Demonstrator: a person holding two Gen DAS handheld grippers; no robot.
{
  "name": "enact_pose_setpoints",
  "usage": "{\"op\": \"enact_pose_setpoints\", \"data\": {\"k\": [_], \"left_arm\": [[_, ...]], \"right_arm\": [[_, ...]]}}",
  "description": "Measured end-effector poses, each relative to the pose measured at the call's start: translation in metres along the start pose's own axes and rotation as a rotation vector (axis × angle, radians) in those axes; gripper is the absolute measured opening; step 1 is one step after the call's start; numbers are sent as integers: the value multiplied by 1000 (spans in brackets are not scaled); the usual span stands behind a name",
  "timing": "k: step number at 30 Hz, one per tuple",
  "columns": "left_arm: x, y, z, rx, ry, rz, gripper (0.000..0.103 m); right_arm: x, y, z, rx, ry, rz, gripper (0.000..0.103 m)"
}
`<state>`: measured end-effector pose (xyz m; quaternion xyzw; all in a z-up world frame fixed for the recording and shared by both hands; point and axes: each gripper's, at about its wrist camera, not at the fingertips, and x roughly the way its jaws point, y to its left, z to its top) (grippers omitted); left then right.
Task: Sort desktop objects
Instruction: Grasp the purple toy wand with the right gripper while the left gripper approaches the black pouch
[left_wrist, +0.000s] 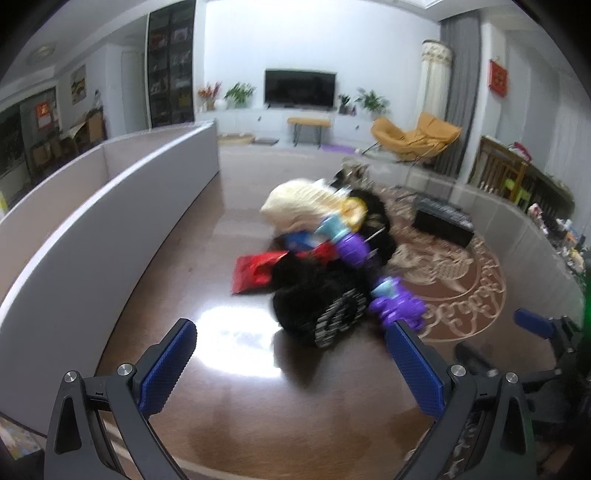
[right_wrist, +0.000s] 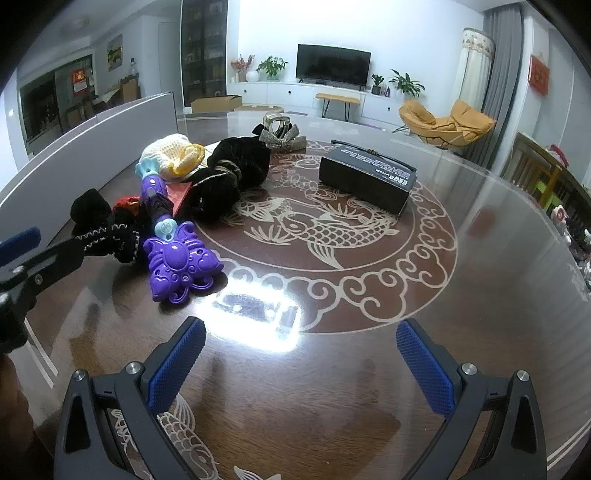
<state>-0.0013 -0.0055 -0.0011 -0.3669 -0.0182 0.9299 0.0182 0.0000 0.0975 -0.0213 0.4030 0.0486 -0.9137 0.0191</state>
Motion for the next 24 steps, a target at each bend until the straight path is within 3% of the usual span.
{"op": "enact_pose_setpoints", "data": {"k": [3,5,9,11,15,18,21,22,24], "left_arm": [[1,9,-3,-16,19,48,103],[-2,13,-4,-30,16,42,103],[-9,16,-6,-50,-8,17,103],[-13,20,-6,-65,-24,1,103],[-18,27,-5,-110,-46,-30,103],[-19,31,-5,-136,-46,-47,103],[-13,28,-5,-129,-27,-46,103],[-11,26,-6,-121,-16,-43,103],[-6,22,-7,-107,3,-42,103]], "right_arm": [[0,-3,0,16,-4,4,103],[-1,-4,0,24,-6,15,103],[0,0,7,16,-39,125,103],[1,9,18,-27,-52,168,103],[23,42,44,-246,-27,271,103],[48,60,58,-366,33,331,89],[63,68,66,-404,54,395,72],[65,70,66,-407,59,419,60],[66,70,65,-406,57,420,48]]}}
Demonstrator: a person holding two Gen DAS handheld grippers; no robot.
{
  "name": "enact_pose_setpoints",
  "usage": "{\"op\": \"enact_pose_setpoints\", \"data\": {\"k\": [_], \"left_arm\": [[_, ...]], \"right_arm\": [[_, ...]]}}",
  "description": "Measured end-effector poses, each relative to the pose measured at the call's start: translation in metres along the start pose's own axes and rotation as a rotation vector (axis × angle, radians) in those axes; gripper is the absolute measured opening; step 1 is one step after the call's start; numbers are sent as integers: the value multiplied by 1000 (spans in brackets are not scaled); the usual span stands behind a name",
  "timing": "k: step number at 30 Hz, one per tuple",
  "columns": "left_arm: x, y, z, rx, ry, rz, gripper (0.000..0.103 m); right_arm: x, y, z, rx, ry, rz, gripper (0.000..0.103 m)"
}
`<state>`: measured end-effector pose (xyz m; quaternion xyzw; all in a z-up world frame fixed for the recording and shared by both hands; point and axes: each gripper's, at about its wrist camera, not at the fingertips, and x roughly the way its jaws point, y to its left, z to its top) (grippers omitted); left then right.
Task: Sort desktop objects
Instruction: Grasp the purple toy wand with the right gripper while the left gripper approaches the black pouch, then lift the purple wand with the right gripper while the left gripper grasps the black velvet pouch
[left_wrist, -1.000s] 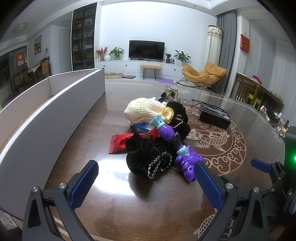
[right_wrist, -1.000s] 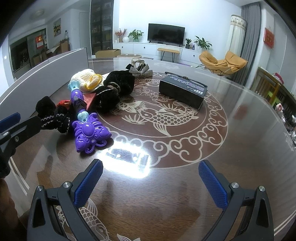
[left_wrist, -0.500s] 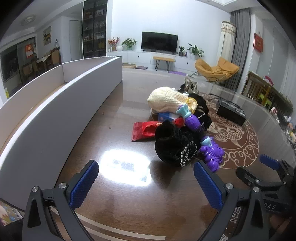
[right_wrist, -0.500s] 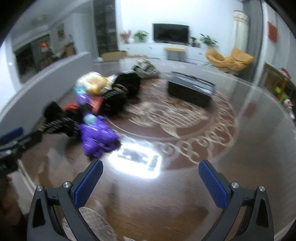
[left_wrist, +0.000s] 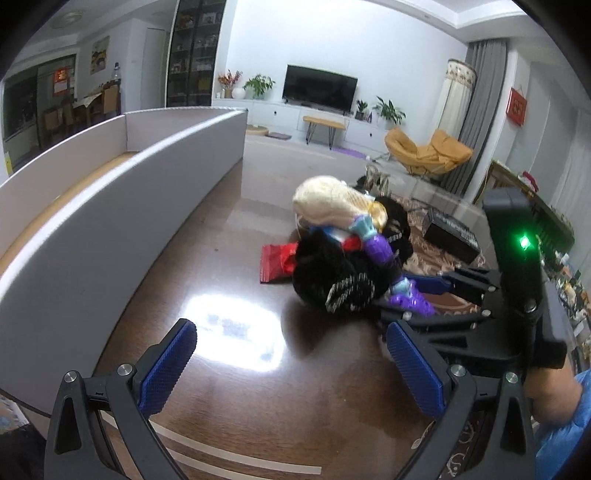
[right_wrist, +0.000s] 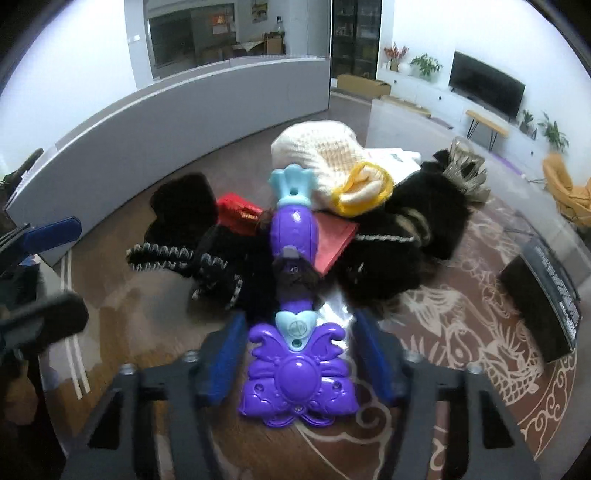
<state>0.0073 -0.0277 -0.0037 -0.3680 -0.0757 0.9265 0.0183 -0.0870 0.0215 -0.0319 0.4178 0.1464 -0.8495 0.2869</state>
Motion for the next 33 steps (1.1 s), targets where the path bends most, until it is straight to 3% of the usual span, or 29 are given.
{"op": "enact_pose_setpoints", "data": {"k": [5,11,17,22,26,29,30,33], "left_arm": [[8,-9,-3,30,25,3,103],[14,-26,2,87,30,-14,103],[41,-46,40,135,8,53,103],[95,-57,51,201,110,166,103],[90,-52,32,219,176,34,103],[73,-60,7,324,277,-169,103],[65,-63,-1,369,280,-185,103],[51,-62,-3,421,232,-128,103]], "right_arm": [[-14,-9,-18,64,16,-51,44],[-61,-32,-79,196,12,-183,45],[-87,-47,-109,312,-27,-222,45],[-83,-43,-100,309,-20,-243,46],[-83,-47,-107,317,-26,-232,46],[-81,-46,-106,311,-24,-240,46],[-81,-45,-106,305,-21,-248,46],[-82,-45,-106,307,-23,-245,46]]}}
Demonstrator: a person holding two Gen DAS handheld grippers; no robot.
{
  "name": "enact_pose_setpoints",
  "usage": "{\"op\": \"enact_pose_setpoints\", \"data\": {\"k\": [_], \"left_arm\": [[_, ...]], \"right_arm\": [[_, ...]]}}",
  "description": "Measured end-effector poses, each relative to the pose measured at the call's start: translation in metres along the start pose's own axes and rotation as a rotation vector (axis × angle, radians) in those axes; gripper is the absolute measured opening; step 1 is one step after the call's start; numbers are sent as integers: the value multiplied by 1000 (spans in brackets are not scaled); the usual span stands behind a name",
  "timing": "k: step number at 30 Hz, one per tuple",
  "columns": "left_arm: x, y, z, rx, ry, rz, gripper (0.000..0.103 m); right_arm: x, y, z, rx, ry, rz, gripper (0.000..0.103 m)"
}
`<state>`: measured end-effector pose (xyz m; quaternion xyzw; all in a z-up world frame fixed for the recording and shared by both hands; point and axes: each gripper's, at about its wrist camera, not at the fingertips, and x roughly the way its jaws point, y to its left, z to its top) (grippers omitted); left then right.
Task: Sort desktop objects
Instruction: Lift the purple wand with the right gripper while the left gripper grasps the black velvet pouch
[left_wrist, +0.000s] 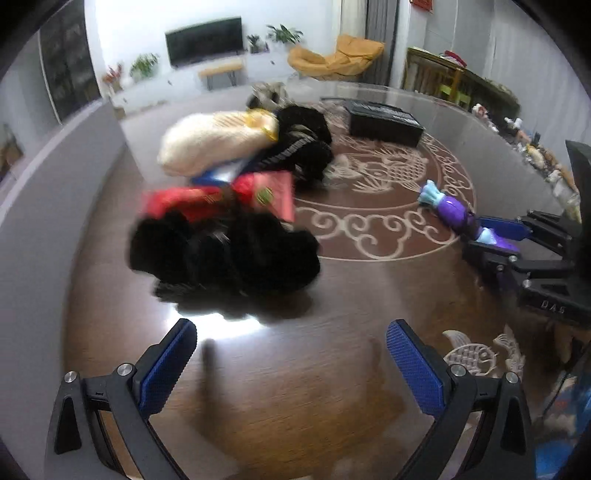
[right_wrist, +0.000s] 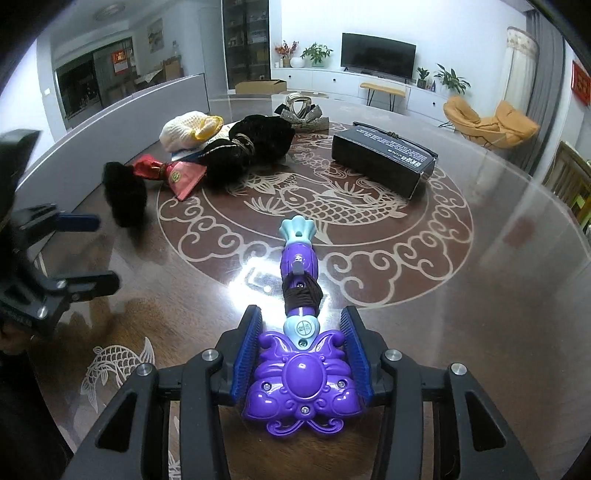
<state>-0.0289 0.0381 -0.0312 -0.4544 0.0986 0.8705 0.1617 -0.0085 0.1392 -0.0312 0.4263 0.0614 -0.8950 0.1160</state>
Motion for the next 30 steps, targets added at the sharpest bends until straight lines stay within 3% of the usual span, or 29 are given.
{"op": "enact_pose_setpoints", "data": {"k": [4,9,13,15,16,20,26,30], "left_arm": [[-7,31,24,-124,-58,81,103],[7,45,47,-316,-49,88,103],[33,34,47,-302,28,266,103],[40,33,43,-282,45,313,103],[41,34,38,-279,52,316,103],[31,44,21,-287,51,274,103],[25,58,3,-313,47,196,103],[24,60,5,-322,37,195,103]], "right_arm": [[0,0,0,-2,0,0,47],[0,0,0,-1,0,1,47],[0,0,0,-1,0,1,47],[0,0,0,-1,0,1,47],[0,0,0,-1,0,1,47],[2,-4,-1,25,8,-40,64],[1,-7,0,39,13,-49,69],[2,-9,-1,50,16,-51,72]]}}
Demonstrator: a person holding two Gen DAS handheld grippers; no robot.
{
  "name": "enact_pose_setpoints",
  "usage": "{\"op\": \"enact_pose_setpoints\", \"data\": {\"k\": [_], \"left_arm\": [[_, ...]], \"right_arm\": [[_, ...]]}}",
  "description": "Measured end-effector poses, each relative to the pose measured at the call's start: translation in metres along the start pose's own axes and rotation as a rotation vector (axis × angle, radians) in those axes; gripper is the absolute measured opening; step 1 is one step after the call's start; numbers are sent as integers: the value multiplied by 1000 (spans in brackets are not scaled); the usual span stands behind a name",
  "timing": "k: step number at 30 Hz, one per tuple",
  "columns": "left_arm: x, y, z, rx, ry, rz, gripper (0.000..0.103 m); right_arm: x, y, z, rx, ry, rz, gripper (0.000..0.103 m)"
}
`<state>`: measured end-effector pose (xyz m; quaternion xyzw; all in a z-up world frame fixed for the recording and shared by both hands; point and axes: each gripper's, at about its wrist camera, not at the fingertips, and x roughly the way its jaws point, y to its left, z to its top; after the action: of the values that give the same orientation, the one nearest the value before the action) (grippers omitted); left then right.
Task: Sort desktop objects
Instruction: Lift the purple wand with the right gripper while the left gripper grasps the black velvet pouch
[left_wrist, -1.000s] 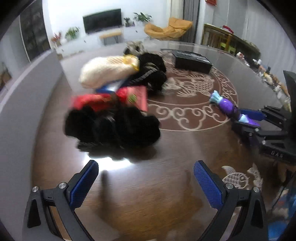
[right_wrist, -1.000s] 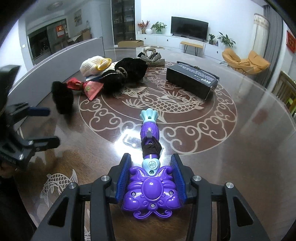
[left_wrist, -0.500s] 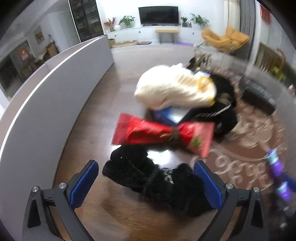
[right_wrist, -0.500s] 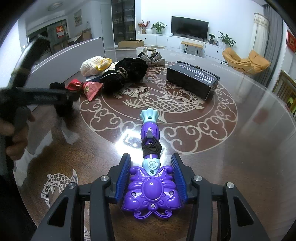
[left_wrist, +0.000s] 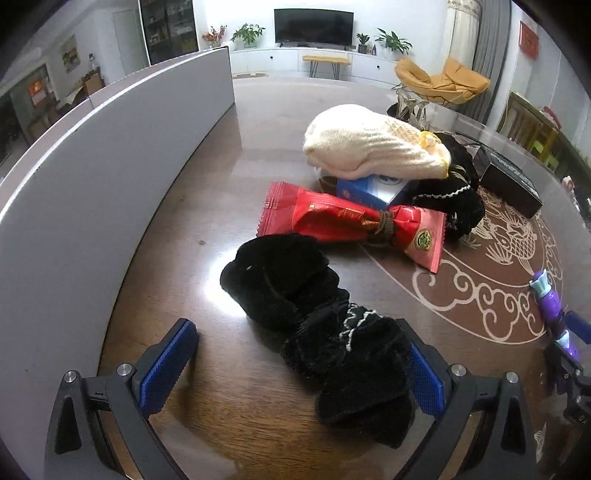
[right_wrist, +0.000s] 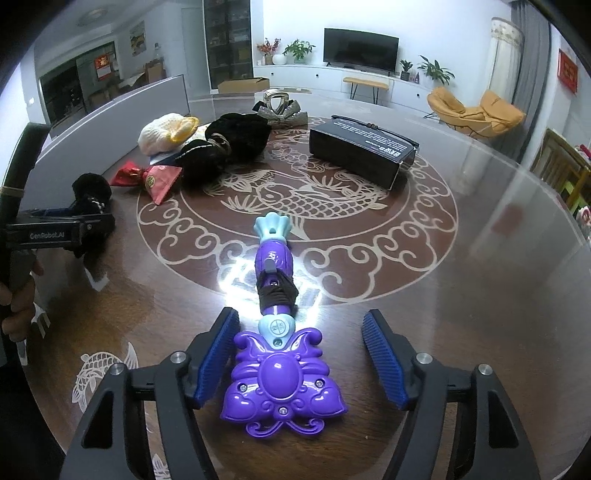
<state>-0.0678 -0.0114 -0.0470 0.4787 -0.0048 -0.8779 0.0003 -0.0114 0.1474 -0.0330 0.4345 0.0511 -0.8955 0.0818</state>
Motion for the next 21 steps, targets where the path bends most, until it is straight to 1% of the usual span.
{"op": "enact_pose_setpoints", "data": {"k": [5,8,21], "left_arm": [[3,-2,5,4,-17,-5,103],[2,1,2,4,-22,-5,103],[1,4,1,6,-24,-12,103]], "right_arm": [[1,-2,0,20,5,-4,79],[3,0,2,19,8,-8,81],[3,-1,2,20,9,-8,81]]}}
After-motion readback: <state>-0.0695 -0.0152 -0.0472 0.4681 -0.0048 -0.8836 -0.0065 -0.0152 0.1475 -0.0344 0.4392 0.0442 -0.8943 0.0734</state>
